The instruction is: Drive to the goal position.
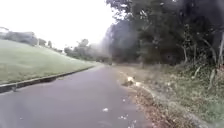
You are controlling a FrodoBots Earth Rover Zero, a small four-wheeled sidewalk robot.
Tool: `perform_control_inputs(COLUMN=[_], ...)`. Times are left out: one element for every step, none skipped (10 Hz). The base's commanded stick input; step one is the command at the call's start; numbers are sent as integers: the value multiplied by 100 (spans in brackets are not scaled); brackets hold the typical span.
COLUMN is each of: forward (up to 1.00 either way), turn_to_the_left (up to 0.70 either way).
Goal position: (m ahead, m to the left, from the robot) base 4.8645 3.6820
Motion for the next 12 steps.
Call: perform_control_inputs(forward=[70,70,70,70,70,70,70,70,70,70,70,70], turn_to_the_left=[0,0,0,0,0,0,0,0,0,0,0,0])
